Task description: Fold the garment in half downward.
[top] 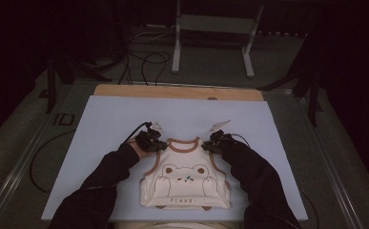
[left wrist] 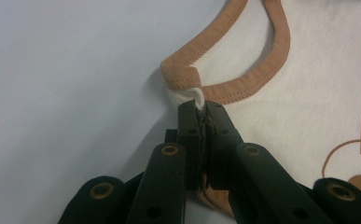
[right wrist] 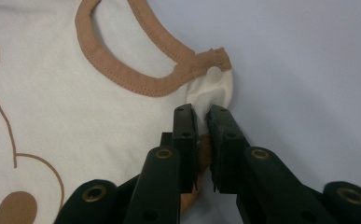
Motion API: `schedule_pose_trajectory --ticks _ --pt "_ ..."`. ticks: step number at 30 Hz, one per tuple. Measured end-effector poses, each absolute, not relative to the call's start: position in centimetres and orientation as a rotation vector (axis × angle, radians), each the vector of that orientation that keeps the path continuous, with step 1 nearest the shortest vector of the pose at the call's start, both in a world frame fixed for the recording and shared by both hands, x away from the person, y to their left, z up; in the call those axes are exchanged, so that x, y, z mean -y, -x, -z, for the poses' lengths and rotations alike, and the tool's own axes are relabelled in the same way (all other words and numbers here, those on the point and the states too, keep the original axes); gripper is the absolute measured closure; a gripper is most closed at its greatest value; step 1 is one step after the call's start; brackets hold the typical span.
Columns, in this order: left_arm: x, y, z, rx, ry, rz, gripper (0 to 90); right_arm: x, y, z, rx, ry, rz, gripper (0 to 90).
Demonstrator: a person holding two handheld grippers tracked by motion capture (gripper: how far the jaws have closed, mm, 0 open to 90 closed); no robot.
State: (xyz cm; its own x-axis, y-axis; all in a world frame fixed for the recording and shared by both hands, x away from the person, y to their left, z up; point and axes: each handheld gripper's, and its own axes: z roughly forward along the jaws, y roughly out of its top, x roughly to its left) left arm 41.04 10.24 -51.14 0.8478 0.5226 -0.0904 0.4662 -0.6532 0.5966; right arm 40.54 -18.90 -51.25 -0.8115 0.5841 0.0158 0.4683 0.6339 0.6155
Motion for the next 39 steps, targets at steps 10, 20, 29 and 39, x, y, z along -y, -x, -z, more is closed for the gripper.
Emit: schedule_pose_trajectory --ticks 10,20,29,39 --pt "-10.9 -40.9 50.2 -0.684 -2.363 -0.106 87.6 19.1 -40.4 50.6 -2.678 -0.844 -0.953 83.1" --pt "-11.5 -40.4 48.4 -0.658 -2.325 -0.129 87.5 19.5 -39.7 48.5 -2.652 -0.798 -1.021 83.0" --pt "-11.9 -40.0 46.6 -0.614 -2.304 -0.140 87.6 19.8 -39.2 47.0 -2.628 -0.771 -1.053 83.0" --pt "-12.1 -39.8 44.6 -0.573 -2.298 -0.175 87.6 19.9 -39.1 45.4 -2.589 -0.753 -1.099 83.0"
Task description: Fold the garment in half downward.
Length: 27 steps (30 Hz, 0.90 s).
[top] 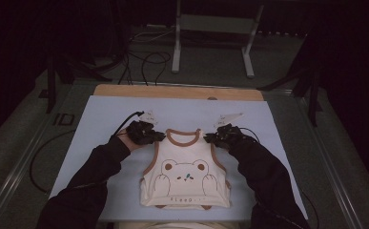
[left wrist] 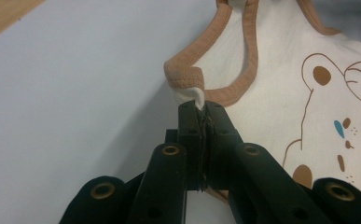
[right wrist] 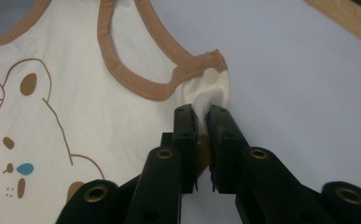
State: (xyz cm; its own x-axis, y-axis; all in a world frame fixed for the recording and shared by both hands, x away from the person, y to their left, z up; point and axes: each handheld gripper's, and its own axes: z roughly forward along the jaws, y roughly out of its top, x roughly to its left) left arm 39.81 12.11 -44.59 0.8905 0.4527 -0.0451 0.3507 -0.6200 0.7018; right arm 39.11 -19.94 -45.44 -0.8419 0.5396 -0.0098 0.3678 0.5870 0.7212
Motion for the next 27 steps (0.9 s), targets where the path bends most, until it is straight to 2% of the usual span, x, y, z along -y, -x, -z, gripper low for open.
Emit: schedule_pose_trajectory --ticks 27 --pt "-11.8 -42.5 40.3 -0.569 -2.255 -0.266 87.4 20.5 -41.3 41.0 -2.479 -0.751 -1.143 83.0"
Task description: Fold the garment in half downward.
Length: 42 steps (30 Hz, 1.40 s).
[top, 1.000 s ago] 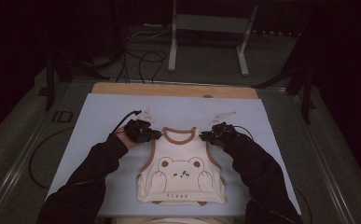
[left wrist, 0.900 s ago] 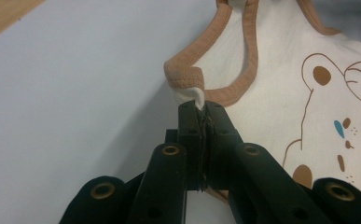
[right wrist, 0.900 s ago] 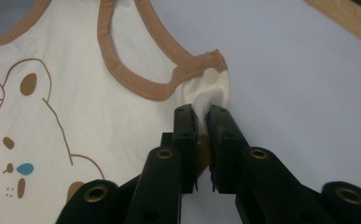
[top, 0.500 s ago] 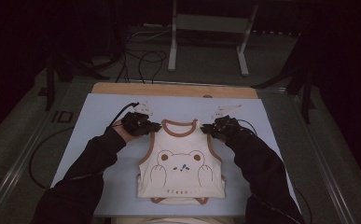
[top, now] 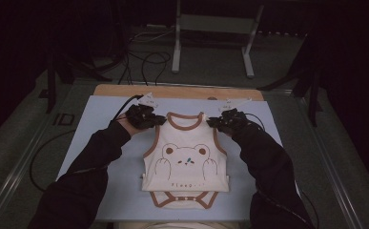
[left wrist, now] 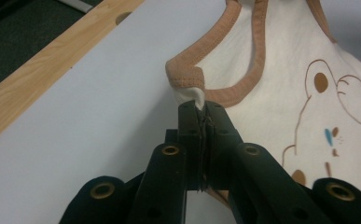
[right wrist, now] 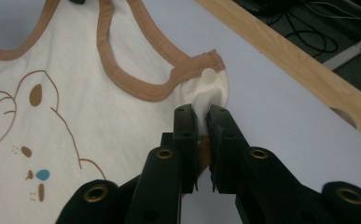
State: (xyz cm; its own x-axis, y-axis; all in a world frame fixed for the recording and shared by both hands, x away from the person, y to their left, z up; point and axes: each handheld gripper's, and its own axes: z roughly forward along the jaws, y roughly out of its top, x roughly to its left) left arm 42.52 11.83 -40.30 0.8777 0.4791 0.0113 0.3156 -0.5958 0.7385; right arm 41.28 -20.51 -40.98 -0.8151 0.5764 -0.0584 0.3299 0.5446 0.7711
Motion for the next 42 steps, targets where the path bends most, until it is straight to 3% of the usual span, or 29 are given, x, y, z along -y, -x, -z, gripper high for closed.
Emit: schedule_pose_trajectory --ticks 22,42 --pt "-11.5 -46.4 36.6 -0.620 -2.173 -0.386 87.4 20.5 -46.0 36.6 -2.347 -0.804 -1.146 82.9" --pt "-10.9 -47.7 39.9 -0.673 -2.177 -0.346 87.3 20.3 -47.8 40.5 -2.370 -0.871 -1.126 82.8"
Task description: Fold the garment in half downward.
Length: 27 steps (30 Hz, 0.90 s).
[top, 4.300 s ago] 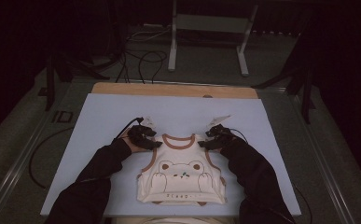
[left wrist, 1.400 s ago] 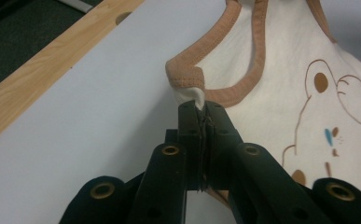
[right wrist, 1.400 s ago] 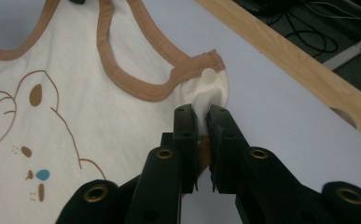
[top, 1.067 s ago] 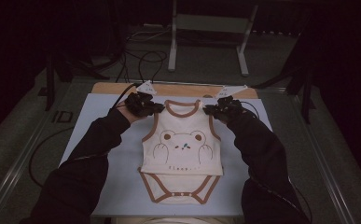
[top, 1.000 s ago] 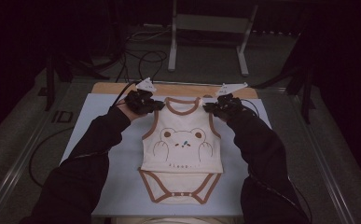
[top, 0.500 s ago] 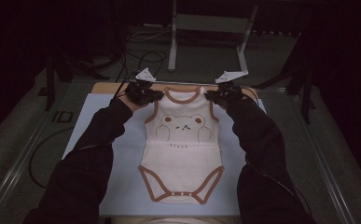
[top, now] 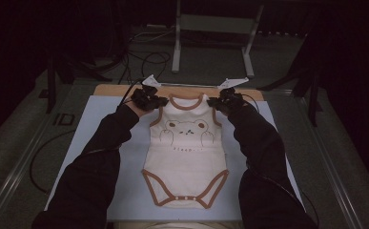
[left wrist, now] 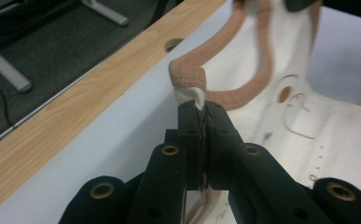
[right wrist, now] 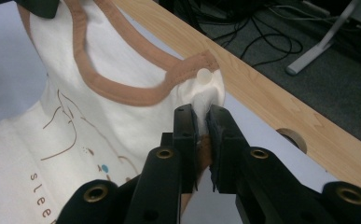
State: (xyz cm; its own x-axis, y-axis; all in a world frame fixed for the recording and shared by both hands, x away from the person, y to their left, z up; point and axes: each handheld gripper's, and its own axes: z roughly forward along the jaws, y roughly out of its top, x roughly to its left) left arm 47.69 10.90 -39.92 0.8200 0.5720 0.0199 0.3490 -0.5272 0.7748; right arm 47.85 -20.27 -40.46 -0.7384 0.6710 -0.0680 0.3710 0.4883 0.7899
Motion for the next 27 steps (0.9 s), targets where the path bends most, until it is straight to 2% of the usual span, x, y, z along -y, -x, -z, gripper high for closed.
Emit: schedule_pose_trajectory --ticks 5,27 --pt "-10.6 -46.3 40.0 -0.627 -2.168 -0.326 87.2 20.1 -46.7 40.6 -2.366 -0.834 -1.133 82.8" --pt "-11.6 -38.9 41.8 -0.479 -2.200 -0.280 87.0 21.0 -37.6 42.3 -2.382 -0.673 -1.191 82.8"
